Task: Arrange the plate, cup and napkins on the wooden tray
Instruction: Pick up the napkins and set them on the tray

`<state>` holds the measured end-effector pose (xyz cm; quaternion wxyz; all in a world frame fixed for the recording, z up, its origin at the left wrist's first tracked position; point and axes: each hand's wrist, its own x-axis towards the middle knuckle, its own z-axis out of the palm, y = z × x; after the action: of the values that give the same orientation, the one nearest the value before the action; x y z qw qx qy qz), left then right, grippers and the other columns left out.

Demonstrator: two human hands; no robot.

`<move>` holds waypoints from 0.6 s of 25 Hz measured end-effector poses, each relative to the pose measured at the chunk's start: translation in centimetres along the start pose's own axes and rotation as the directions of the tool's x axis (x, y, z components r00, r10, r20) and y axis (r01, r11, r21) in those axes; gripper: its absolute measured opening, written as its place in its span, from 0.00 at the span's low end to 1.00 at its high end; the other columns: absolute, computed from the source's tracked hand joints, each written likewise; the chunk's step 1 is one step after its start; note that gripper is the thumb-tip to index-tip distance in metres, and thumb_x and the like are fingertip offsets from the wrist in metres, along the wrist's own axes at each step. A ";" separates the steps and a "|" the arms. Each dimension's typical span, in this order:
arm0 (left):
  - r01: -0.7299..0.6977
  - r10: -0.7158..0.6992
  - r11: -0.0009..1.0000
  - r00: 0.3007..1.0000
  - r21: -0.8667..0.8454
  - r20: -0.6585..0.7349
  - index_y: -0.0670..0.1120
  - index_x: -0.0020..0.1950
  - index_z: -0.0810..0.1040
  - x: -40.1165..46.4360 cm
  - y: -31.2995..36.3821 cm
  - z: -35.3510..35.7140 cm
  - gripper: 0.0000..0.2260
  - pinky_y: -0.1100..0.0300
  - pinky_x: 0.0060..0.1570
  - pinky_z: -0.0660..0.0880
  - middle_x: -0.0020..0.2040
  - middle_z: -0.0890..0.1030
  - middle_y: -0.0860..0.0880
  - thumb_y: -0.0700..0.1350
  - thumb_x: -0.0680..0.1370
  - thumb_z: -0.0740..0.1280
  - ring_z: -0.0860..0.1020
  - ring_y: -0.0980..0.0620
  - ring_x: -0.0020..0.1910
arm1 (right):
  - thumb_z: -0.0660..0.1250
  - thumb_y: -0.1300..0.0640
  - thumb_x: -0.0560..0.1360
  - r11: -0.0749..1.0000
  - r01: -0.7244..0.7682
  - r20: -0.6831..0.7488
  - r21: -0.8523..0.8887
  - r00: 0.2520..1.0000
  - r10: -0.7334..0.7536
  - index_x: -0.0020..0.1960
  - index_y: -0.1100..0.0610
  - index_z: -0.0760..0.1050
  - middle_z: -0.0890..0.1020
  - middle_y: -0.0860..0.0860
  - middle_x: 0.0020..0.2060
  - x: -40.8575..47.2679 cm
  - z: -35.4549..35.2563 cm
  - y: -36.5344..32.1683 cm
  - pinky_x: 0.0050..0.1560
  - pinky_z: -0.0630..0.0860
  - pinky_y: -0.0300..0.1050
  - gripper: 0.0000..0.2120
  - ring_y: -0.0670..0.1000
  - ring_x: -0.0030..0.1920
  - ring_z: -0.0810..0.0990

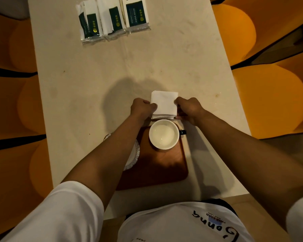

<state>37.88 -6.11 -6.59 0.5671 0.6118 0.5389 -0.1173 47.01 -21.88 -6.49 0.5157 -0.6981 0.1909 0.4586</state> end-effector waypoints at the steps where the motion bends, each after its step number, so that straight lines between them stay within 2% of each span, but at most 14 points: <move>1: 0.004 -0.004 1.000 1.000 -0.024 0.002 0.37 0.46 0.80 0.0 0.1 0.1 0.10 0.34 0.48 0.82 0.49 0.84 0.34 0.38 0.68 0.75 0.84 0.36 0.47 | 0.68 0.59 0.74 0.999 -0.016 0.028 0.050 1.000 0.014 0.45 0.64 0.76 0.81 0.60 0.42 0.0 0.2 -0.1 0.36 0.83 0.48 0.07 0.57 0.40 0.82; 3: 0.019 -0.020 0.997 1.000 -0.068 -0.004 0.35 0.45 0.81 -0.3 0.4 0.3 0.08 0.36 0.44 0.83 0.48 0.84 0.33 0.37 0.70 0.75 0.85 0.36 0.44 | 0.69 0.57 0.75 0.986 -0.065 0.097 0.151 0.994 0.051 0.49 0.62 0.76 0.83 0.58 0.45 -0.1 0.4 -0.4 0.39 0.83 0.49 0.09 0.56 0.44 0.84; 6: 0.076 -0.077 0.981 0.997 -0.176 0.002 0.36 0.47 0.81 -1.4 0.8 0.3 0.08 0.51 0.29 0.83 0.45 0.85 0.37 0.38 0.71 0.75 0.84 0.42 0.36 | 0.70 0.56 0.75 0.964 -0.100 0.175 0.246 0.983 0.058 0.52 0.61 0.77 0.83 0.58 0.46 -0.7 0.6 -1.0 0.39 0.83 0.47 0.10 0.55 0.43 0.84; 8: 0.103 -0.098 0.958 0.995 -0.268 0.033 0.37 0.48 0.82 -2.2 0.9 0.0 0.09 0.53 0.33 0.82 0.46 0.84 0.38 0.40 0.72 0.75 0.83 0.42 0.37 | 0.70 0.56 0.76 0.959 -0.086 0.202 0.271 0.979 0.031 0.53 0.61 0.77 0.83 0.58 0.47 -1.3 0.5 -1.4 0.40 0.83 0.46 0.10 0.55 0.42 0.84; 10: 0.104 -0.091 0.940 0.994 -0.324 0.054 0.39 0.47 0.81 -3.5 0.9 -0.7 0.07 0.45 0.43 0.83 0.46 0.84 0.38 0.41 0.73 0.75 0.83 0.40 0.41 | 0.69 0.58 0.76 0.958 -0.063 0.247 0.279 0.969 -0.008 0.54 0.62 0.77 0.83 0.58 0.47 -2.5 0.2 -1.7 0.42 0.83 0.47 0.09 0.55 0.42 0.84; 12: 0.096 -0.075 0.930 0.994 -0.354 0.074 0.41 0.46 0.80 -5.1 0.9 -1.7 0.06 0.38 0.49 0.82 0.46 0.84 0.38 0.41 0.73 0.74 0.83 0.39 0.43 | 0.68 0.60 0.77 0.955 -0.040 0.293 0.295 0.955 -0.051 0.55 0.64 0.77 0.84 0.60 0.48 -4.1 0.0 -1.8 0.39 0.83 0.46 0.10 0.55 0.41 0.86; 13: 0.081 -0.053 0.923 0.995 -0.376 0.084 0.41 0.46 0.80 -5.9 0.7 -2.3 0.05 0.38 0.48 0.82 0.45 0.84 0.39 0.41 0.74 0.74 0.83 0.39 0.43 | 0.68 0.61 0.77 0.953 -0.025 0.315 0.303 0.946 -0.075 0.56 0.65 0.77 0.84 0.60 0.48 -4.9 0.0 -1.6 0.38 0.82 0.46 0.10 0.55 0.40 0.86; 15: 0.035 0.016 0.901 0.993 -0.433 0.114 0.41 0.47 0.82 -7.6 -0.2 -3.7 0.04 0.46 0.44 0.83 0.42 0.85 0.41 0.40 0.74 0.74 0.84 0.42 0.41 | 0.68 0.63 0.77 0.958 0.021 0.352 0.287 0.928 -0.126 0.57 0.66 0.77 0.85 0.60 0.49 -6.8 -0.2 -0.9 0.39 0.82 0.45 0.11 0.54 0.42 0.87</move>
<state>32.99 -7.15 0.24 0.7185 0.4594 0.5211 -0.0320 44.34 -23.05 -0.30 0.6519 -0.5277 0.1272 0.5295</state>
